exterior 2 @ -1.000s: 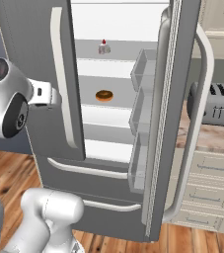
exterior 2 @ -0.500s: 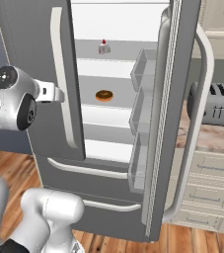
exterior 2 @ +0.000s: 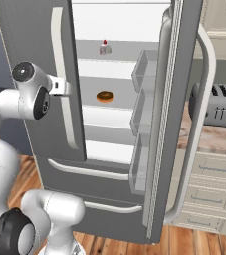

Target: Take the cake and donut from the fridge and place them on the empty tray on the dining counter.

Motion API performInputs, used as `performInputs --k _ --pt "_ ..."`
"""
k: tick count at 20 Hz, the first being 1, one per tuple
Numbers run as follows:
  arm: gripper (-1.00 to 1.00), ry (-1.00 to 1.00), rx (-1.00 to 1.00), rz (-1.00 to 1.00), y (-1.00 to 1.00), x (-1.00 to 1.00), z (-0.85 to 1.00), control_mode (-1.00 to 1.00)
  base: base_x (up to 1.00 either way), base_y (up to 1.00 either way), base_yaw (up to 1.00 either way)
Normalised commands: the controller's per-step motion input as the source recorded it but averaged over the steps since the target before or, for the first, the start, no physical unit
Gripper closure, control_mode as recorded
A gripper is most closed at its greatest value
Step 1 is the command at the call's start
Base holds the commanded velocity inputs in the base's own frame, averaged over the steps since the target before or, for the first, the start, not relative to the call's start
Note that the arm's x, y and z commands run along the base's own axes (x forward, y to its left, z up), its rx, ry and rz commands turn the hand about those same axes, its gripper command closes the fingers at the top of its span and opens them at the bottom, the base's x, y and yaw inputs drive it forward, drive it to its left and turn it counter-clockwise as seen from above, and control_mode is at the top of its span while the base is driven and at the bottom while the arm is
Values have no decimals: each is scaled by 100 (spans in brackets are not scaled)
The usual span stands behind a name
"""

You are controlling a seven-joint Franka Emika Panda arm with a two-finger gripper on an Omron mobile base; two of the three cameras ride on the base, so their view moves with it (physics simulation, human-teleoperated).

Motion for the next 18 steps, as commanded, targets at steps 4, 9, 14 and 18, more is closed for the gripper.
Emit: performInputs --k 4,9,14,18 --pt "-100 0 -2 -7 4 62 -8 -100 0 0 0" --pt "-100 0 -1 -7 4 52 -8 -100 0 0 0" --pt "-100 0 0 0 0 51 -14 -100 0 0 0" --pt "-100 0 0 0 0 51 -17 -100 0 0 0"
